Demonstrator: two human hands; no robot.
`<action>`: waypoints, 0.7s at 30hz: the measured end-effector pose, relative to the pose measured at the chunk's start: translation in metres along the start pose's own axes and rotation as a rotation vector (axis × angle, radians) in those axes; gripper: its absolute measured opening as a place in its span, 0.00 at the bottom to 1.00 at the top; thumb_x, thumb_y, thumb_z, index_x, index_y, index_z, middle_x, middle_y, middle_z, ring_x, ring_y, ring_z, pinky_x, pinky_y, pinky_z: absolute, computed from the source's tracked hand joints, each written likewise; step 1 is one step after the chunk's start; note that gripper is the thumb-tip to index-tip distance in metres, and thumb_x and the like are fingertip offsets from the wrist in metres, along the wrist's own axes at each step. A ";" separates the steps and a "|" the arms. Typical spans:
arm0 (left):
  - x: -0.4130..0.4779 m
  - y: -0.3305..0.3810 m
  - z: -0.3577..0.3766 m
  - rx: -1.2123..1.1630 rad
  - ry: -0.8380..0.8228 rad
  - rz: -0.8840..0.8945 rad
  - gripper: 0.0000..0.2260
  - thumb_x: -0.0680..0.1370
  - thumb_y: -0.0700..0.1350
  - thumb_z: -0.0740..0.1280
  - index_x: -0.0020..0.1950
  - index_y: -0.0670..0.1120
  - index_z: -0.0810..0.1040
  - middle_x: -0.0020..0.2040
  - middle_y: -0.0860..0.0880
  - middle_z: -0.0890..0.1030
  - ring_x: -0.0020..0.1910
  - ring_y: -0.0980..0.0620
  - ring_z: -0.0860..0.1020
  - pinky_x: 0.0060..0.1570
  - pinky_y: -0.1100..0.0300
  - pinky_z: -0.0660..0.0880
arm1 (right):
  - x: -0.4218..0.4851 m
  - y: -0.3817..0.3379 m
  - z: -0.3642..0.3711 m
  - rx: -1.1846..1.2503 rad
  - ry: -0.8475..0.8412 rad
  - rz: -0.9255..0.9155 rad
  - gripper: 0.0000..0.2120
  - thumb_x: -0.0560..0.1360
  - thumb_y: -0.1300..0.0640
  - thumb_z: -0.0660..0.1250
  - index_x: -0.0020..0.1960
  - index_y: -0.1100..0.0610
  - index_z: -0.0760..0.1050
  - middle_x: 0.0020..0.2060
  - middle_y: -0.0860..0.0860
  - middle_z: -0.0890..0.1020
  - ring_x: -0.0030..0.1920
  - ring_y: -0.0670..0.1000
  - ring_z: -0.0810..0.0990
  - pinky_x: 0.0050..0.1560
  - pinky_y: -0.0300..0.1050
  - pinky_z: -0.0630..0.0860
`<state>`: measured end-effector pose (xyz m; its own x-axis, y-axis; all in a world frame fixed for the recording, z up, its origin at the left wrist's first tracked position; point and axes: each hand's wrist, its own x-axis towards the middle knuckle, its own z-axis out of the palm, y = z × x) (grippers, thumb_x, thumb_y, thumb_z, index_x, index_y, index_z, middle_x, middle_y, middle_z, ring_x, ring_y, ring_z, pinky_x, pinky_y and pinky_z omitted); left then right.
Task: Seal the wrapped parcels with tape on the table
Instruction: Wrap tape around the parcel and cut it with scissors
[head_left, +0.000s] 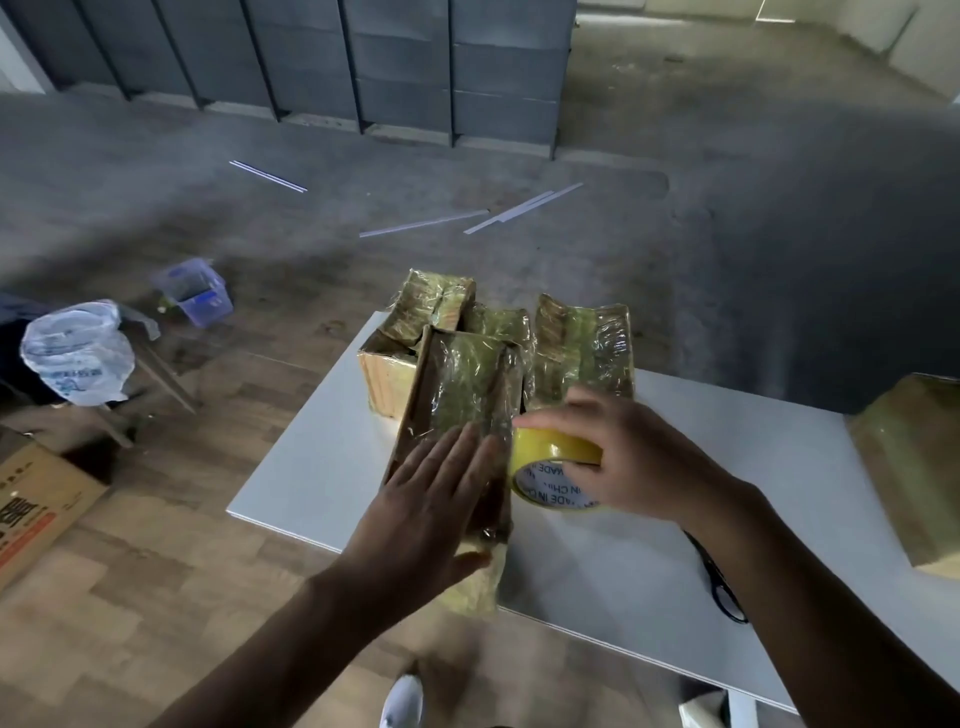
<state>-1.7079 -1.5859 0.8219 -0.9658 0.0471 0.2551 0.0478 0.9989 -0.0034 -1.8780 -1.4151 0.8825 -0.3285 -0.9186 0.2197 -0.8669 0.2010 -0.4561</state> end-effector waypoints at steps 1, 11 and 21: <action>-0.001 -0.003 0.000 -0.004 -0.007 0.000 0.51 0.61 0.62 0.78 0.76 0.39 0.61 0.74 0.39 0.66 0.73 0.42 0.65 0.69 0.45 0.66 | -0.002 0.000 0.001 0.091 0.032 0.012 0.29 0.71 0.61 0.68 0.67 0.39 0.70 0.50 0.37 0.73 0.48 0.39 0.74 0.45 0.27 0.69; -0.013 -0.023 0.010 0.039 0.020 0.034 0.39 0.73 0.67 0.57 0.74 0.41 0.64 0.72 0.39 0.68 0.72 0.41 0.67 0.68 0.46 0.68 | -0.051 0.026 0.004 -0.017 -0.037 0.071 0.26 0.69 0.49 0.60 0.66 0.36 0.66 0.52 0.43 0.77 0.48 0.49 0.80 0.46 0.46 0.78; -0.011 -0.010 0.010 0.184 -0.002 0.007 0.39 0.68 0.60 0.73 0.69 0.35 0.71 0.68 0.35 0.72 0.69 0.37 0.68 0.64 0.39 0.66 | -0.027 0.027 0.070 -0.096 -0.204 0.129 0.27 0.75 0.55 0.66 0.71 0.39 0.64 0.52 0.48 0.73 0.47 0.52 0.77 0.42 0.41 0.71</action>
<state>-1.7006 -1.5958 0.8092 -0.9662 0.0540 0.2522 0.0075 0.9833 -0.1817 -1.8661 -1.4089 0.8043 -0.3646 -0.9310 -0.0178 -0.8576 0.3432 -0.3830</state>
